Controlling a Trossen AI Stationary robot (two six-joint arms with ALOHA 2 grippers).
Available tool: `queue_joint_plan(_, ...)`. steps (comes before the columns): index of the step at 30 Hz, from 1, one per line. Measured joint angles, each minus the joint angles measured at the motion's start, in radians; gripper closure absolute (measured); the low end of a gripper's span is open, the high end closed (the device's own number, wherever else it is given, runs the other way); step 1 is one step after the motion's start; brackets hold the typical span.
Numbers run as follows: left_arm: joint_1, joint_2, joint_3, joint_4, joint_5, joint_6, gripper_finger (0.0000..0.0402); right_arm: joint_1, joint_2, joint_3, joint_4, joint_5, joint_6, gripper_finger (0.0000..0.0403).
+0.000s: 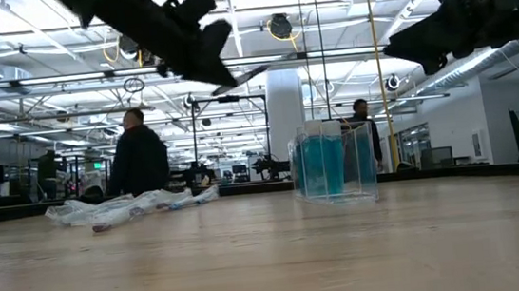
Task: Pick & Place toothbrushing station
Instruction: Put the violet toothbrush into the transparent organizer
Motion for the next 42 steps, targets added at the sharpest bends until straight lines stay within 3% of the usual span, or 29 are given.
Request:
queue_joint_plan(4,-0.004,0.025,-0.143,0.461,0.242,0.131,0.0385,0.0,0.074,0.0,0.065,0.045,0.027,0.0273)
queue_joint_plan(8,0.006,0.059,-0.193,0.654,0.351,0.125,0.0385,0.0,0.186,0.0,0.261,0.059,0.035,0.0273)
queue_joint_plan(15,0.005,0.158,-0.193,0.737,0.373,0.098,0.0385,-0.005,0.453,0.011,0.725,0.085,-0.016,0.0249)
queue_joint_plan(22,0.006,0.2,-0.173,0.767,0.373,0.088,0.0385,-0.053,0.664,0.103,0.775,0.083,0.03,0.0186)
queue_joint_plan(27,0.005,0.2,-0.169,0.767,0.373,0.1,0.0385,-0.066,0.762,0.193,0.801,0.08,0.051,0.0171)
queue_joint_plan(34,0.005,0.2,-0.169,0.76,0.372,0.101,0.0385,-0.066,0.818,0.274,0.802,0.001,0.024,0.0184)
queue_joint_plan(42,0.005,0.2,-0.169,0.756,0.372,0.101,0.0385,-0.067,0.818,0.274,0.802,0.003,0.017,0.025)
